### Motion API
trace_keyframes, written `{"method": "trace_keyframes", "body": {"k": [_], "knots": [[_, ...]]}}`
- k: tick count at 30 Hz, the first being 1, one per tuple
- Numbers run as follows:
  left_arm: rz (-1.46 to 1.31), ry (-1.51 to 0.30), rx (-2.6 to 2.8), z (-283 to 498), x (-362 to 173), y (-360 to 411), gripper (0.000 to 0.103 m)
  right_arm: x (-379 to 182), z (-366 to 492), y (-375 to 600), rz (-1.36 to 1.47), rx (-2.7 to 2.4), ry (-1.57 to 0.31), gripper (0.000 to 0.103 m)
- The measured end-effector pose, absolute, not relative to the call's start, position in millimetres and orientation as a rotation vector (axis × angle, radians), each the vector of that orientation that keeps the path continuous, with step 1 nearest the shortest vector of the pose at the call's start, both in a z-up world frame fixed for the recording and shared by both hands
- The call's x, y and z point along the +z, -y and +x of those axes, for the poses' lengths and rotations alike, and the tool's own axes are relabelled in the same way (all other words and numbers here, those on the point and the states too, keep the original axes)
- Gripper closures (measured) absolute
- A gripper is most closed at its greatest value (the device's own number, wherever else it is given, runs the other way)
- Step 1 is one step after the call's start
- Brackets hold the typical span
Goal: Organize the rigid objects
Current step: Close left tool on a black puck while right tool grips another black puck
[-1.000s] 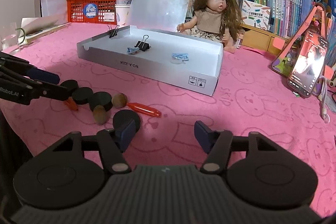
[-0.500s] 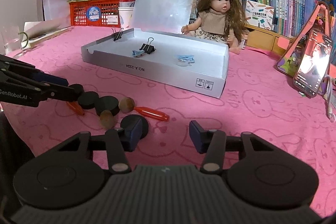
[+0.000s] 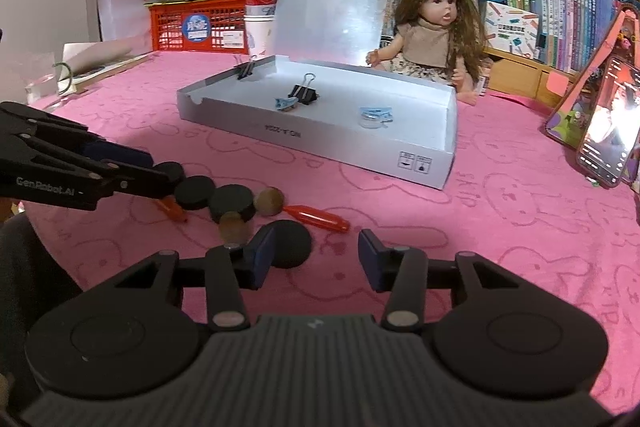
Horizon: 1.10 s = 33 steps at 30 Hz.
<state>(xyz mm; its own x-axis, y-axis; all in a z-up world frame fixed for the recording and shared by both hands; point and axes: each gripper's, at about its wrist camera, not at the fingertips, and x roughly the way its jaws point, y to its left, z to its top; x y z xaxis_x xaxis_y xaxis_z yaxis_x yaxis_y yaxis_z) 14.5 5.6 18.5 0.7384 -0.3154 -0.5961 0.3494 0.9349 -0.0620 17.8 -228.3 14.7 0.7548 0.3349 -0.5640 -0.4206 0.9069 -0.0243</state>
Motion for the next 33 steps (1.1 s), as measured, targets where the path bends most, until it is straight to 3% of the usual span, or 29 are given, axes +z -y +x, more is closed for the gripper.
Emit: {"method": "trace_keyframes", "body": {"k": [33], "knots": [[0.051, -0.646, -0.298, 28, 8, -8, 0.063, 6, 25, 231, -0.114, 0.364, -0.592, 0.055]]}}
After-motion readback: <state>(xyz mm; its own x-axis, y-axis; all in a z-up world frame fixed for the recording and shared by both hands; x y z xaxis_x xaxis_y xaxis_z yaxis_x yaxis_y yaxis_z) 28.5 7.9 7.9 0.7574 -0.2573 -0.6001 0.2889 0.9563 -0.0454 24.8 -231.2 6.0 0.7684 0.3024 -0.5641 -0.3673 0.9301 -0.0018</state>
